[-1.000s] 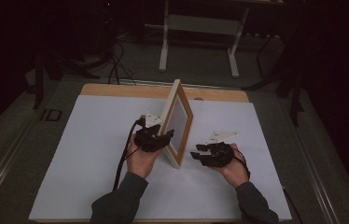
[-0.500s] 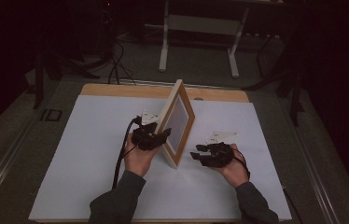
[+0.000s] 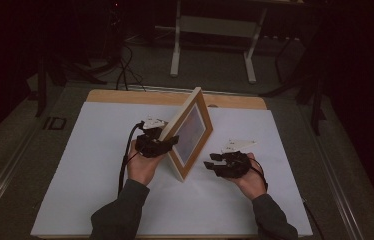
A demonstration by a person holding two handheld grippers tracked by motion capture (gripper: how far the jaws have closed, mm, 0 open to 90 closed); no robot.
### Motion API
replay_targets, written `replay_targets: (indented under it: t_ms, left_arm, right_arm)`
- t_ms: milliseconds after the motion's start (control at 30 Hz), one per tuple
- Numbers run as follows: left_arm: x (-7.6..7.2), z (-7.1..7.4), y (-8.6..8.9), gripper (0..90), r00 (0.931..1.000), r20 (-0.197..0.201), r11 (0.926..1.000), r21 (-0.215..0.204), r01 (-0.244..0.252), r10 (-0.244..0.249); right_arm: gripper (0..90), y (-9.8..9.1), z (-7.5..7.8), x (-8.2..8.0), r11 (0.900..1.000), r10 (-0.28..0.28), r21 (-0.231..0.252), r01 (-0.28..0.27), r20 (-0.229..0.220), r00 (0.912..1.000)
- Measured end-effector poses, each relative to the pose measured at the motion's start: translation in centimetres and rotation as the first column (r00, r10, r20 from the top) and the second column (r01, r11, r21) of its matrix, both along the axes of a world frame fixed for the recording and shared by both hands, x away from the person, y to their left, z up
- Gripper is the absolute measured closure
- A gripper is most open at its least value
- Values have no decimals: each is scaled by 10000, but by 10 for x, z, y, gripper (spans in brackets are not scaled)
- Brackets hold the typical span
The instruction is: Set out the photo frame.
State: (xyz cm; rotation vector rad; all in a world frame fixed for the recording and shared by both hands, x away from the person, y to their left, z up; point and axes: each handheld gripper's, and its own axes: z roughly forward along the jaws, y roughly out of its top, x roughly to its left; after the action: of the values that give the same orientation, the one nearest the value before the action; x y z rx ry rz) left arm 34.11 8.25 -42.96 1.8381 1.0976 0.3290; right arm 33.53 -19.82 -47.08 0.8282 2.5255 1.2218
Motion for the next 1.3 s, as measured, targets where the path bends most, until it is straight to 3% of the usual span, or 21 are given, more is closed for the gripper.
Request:
replay_targets:
  t_ms: [367, 700, 1067, 1300]
  left_arm:
    - [7, -1, 15, 714, 9969, -183, 9966, -316, 757, -763]
    - [10, -2, 22, 715, 9933, 41, 9929, -283, 1154, -1153]
    - [12, -4, 27, 735, 9927, 515, 9937, -199, 1099, -1087]
    - [15, -6, 34, 767, 9923, 487, 9915, -583, 1163, -1135]
  right_arm:
    - [575, -4, 5, 1, 9997, -149, 210, 147, 128, 9998]
    - [571, -8, 12, 3, 9986, -319, 437, 307, 254, 9992]
    - [565, -7, 14, 5, 9965, -527, 668, 503, 350, 9980]
    - [564, -7, 16, 7, 9959, -609, 690, 581, 385, 9974]
